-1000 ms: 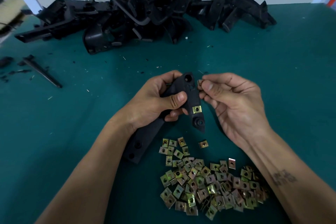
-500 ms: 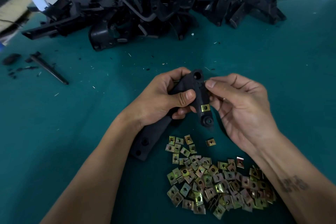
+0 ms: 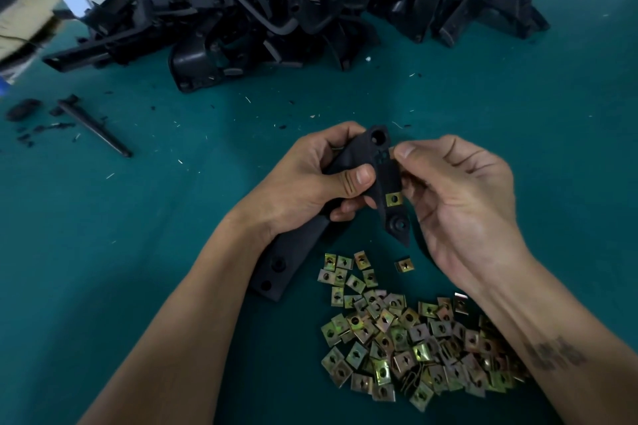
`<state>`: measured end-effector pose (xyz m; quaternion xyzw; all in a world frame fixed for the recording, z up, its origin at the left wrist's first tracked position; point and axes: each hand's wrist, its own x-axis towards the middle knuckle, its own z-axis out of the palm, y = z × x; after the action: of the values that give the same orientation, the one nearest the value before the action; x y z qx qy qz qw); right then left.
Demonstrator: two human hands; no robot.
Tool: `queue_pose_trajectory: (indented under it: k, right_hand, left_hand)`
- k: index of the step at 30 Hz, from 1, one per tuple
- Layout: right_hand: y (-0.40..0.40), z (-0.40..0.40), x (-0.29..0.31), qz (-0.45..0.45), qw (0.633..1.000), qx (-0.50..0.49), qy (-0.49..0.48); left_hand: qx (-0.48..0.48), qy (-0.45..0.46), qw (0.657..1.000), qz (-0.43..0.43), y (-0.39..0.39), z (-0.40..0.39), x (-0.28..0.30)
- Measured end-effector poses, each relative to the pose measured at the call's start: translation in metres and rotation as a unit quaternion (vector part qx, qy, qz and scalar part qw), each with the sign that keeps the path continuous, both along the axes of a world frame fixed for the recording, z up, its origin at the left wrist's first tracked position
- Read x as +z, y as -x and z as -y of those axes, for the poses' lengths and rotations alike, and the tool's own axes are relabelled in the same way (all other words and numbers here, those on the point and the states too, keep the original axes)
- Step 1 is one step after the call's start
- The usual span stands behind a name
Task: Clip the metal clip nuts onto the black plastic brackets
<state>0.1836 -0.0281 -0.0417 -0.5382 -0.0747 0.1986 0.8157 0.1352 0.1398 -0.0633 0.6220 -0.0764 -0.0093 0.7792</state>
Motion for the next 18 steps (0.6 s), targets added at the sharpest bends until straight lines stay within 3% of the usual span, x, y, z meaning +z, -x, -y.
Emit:
queue_pose_trajectory:
  k: [5,13,16,18]
  right_hand:
    - [0.006,-0.002,-0.003,0.025,1.000,0.001,0.016]
    - [-0.016,0.022,-0.003,0.000,0.981,0.191,-0.020]
    - [-0.018,0.018,-0.004,0.036,0.980,0.196,0.020]
    - [-0.014,0.020,0.003,0.098,0.970,0.190,0.114]
  left_hand:
    - [-0.001,-0.003,1.000,0.003,-0.001,-0.001,-0.002]
    - [0.023,0.007,1.000,0.009,0.000,-0.001,0.000]
    - [0.108,0.037,0.993,0.041,0.001,-0.004,0.003]
    - [0.219,0.108,0.968,0.058,-0.004,0.002,0.008]
